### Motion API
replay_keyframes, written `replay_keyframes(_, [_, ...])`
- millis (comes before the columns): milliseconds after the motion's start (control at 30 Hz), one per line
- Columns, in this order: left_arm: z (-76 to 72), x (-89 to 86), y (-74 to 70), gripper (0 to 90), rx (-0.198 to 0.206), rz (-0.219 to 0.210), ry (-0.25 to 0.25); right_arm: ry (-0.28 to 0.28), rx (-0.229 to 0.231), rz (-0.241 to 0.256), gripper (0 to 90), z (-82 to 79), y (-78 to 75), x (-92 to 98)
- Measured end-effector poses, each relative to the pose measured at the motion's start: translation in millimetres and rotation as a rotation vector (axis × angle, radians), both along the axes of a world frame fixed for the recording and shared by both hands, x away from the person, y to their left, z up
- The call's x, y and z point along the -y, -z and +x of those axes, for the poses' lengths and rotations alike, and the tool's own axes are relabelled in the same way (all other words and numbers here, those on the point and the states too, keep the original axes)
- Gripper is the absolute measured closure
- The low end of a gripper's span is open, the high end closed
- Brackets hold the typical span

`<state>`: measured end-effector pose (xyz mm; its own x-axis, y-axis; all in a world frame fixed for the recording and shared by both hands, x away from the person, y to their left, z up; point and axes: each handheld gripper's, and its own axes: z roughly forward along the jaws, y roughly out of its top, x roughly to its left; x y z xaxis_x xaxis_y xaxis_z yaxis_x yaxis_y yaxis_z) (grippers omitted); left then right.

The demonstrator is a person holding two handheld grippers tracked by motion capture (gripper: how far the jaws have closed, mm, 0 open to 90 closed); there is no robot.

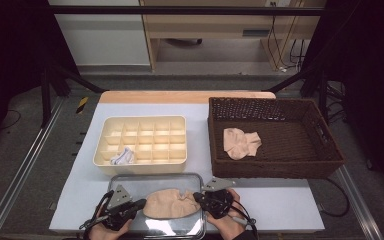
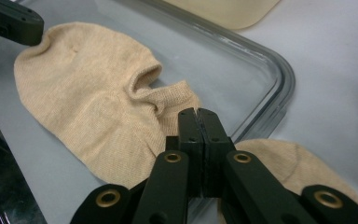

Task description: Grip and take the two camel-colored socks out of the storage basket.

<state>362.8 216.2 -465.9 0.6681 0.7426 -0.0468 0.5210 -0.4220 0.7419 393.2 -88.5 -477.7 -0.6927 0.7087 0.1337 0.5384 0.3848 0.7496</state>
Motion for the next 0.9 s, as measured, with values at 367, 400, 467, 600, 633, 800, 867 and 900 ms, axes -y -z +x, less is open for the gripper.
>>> replay_keyframes(367, [6.9, -8.2, -6.0, 65.9, 0.098, -0.056, -0.082, 0.061, 0.082, 0.084, 80.1, 0.5, -26.2, 28.5])
replay_keyframes(400, [7.9, -8.9, -6.2, 63.0, 0.109, -0.049, -0.085, 0.075, 0.082, 0.082, 80.3, 1.5, -26.7, 34.3])
replay_keyframes(467, [9.9, -9.8, -5.6, 61.1, 0.126, -0.045, -0.097, 0.093, 0.081, 0.081, 80.2, 2.2, -26.4, 40.9])
replay_keyframes(600, [12.7, -11.0, -4.8, 59.7, 0.146, -0.045, -0.098, 0.118, 0.083, 0.078, 78.9, -2.0, -28.0, 53.7])
replay_keyframes(633, [13.0, -11.2, -4.6, 59.5, 0.148, -0.046, -0.102, 0.119, 0.085, 0.078, 78.8, -2.7, -29.0, 55.6])
replay_keyframes(800, [16.2, -13.8, -3.8, 54.7, 0.136, -0.065, -0.113, 0.121, 0.087, 0.06, 75.3, -7.0, -34.4, 60.2])
replay_keyframes(867, [16.9, -14.4, -3.0, 54.2, 0.127, -0.073, -0.114, 0.122, 0.074, 0.036, 72.8, -5.1, -31.2, 59.5])
replay_keyframes(900, [16.9, -14.4, -3.0, 54.1, 0.127, -0.073, -0.114, 0.127, 0.068, 0.023, 71.0, -3.7, -28.4, 60.3])
